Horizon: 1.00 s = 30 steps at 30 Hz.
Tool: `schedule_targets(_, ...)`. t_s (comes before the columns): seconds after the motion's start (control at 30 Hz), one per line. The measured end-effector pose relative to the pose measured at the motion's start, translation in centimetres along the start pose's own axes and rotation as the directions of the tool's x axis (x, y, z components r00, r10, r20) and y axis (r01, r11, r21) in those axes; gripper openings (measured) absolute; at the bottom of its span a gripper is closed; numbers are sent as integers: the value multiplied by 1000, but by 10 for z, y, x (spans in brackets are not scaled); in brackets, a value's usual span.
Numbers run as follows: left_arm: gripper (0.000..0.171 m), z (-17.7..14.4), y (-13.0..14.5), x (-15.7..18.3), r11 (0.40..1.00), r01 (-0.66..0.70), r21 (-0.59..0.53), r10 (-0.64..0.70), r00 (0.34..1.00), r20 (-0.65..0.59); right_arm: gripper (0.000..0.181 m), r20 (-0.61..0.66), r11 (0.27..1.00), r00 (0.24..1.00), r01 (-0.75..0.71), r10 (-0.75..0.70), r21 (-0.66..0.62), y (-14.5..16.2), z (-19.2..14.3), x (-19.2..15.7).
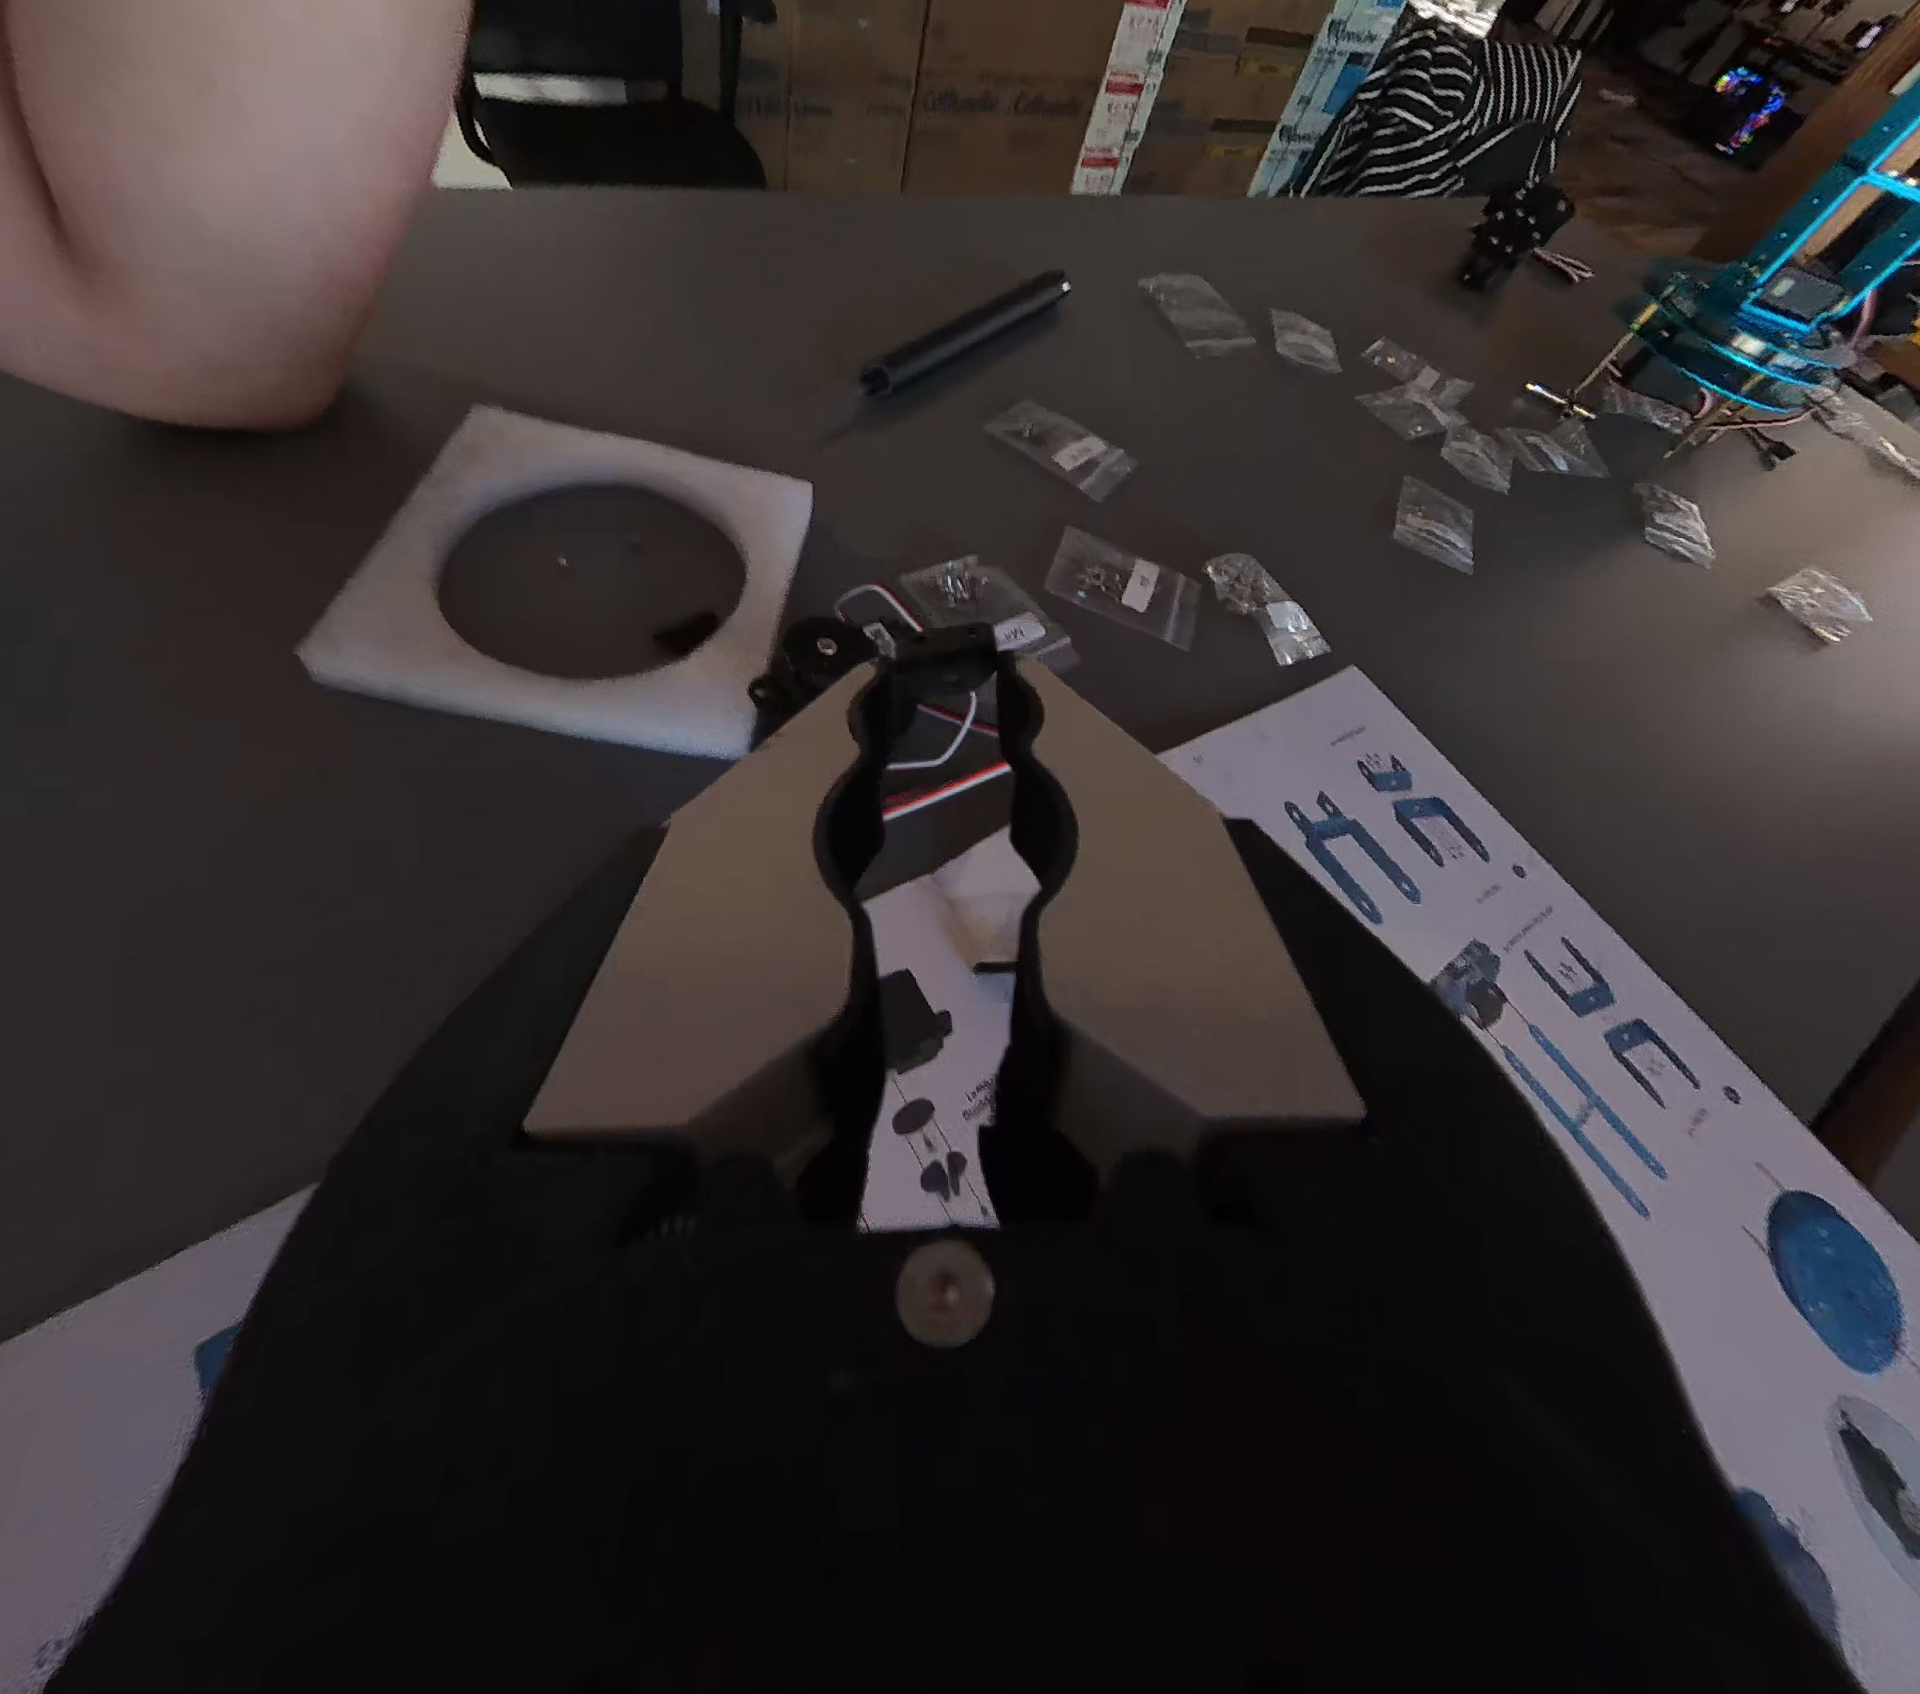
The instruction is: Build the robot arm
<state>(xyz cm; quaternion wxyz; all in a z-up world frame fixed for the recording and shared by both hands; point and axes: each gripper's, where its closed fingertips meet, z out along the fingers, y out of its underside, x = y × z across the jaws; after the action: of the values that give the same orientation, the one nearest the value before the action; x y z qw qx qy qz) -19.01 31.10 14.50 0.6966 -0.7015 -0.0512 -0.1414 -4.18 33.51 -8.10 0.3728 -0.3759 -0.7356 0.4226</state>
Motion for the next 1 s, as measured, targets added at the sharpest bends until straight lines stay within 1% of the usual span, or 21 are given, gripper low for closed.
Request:
schedule_targets(0.07, 18, 9, 6, 9, 1000, 8, -28, -9, 999, -54, 18, -45, 999, 998, 41, -42, -24, 5, 2, 3)
schedule_targets(0.13, 17, 22, 18, 12, 997, 26, -79, -34, 995, -95, 18, -85, 996, 992, 91, -93, -23, 2, 4, 5)
schedule_targets(0.2, 16, 38, 39, 17, 983, 54, -174, -82, 985, -155, 18, -125, 991, 983, 132, -131, -1, -3, 4, 7)
schedule_targets(0.27, 12, 53, 64, 31, 958, 86, -275, -157, 955, -250, 18, -164, 987, 974, 159, -154, 22, -7, 4, 9)
schedule_targets(0.33, 7, 65, 93, 48, 925, 106, -366, -238, 911, -338, 18, -195, 981, 965, 186, -172, 53, -12, 4, 10)
schedule_targets(0.37, 5, 68, 114, 56, 903, 89, -420, -264, 887, -380, 18, -211, 979, 962, 193, -175, 64, -15, 4, 11)
schedule_targets(0.43, 4, 63, 162, 67, 840, -18, -542, -294, 824, -484, 18, -252, 979, 951, 196, -176, 53, -13, 3, 18)
schedule_targets(0.47, 3, 61, 181, 67, 818, -56, -573, -310, 795, -521, 18, -259, 980, 951, 190, -170, 52, -12, 2, 20)
schedule_targets(0.5, 4, 60, 194, 66, 809, -58, -585, -341, 765, -547, 18, -269, 982, 950, 179, -157, 61, -12, 0, 23)
schedule_targets(0.53, 4, 60, 199, 67, 812, -28, -583, -387, 722, -574, 18, -278, 983, 950, 169, -142, 76, -14, -2, 26)
schedule_targets(0.57, 2, 62, 199, 68, 815, 20, -580, -439, 675, -593, 18, -287, 982, 949, 161, -128, 95, -16, -5, 28)
schedule_targets(0.6, 4, 65, 198, 67, 801, 66, -596, -493, 636, -593, 18, -294, 982, 949, 154, -116, 109, -18, -7, 29)
schedule_targets(0.63, 6, 67, 197, 67, 788, 88, -610, -530, 601, -598, 18, -301, 981, 947, 154, -114, 115, -19, -8, 30)
schedule_targets(0.67, 5, 67, 198, 69, 784, 82, -615, -540, 580, -611, 18, -313, 981, 942, 161, -119, 112, -18, -10, 32)
schedule_targets(0.77, 5, 68, 217, 67, 769, 30, -639, -519, 614, -595, 18, -359, 980, 926, 169, -119, 110, -18, -16, 40)
schedule_targets(0.83, 0, 69, 217, 66, 758, 56, -650, -540, 612, -578, 18, -426, 980, 894, 186, -140, 68, -14, -24, 51)
schedule_targets(0.9, 0, 70, 207, 63, 765, 99, -637, -558, 595, -578, 18, -513, 968, 826, 245, -234, -48, -5, -34, 64)
schedule_targets(0.97, 0, 69, 202, 55, 773, 114, -625, -548, 616, -566, 18, -561, 940, 756, 296, -339, -169, 7, -43, 74)
schedule_targets(1.0, 0, 68, 200, 50, 774, 114, -623, -540, 633, -554, 18, -567, 929, 736, 306, -370, -208, 14, -46, 78)
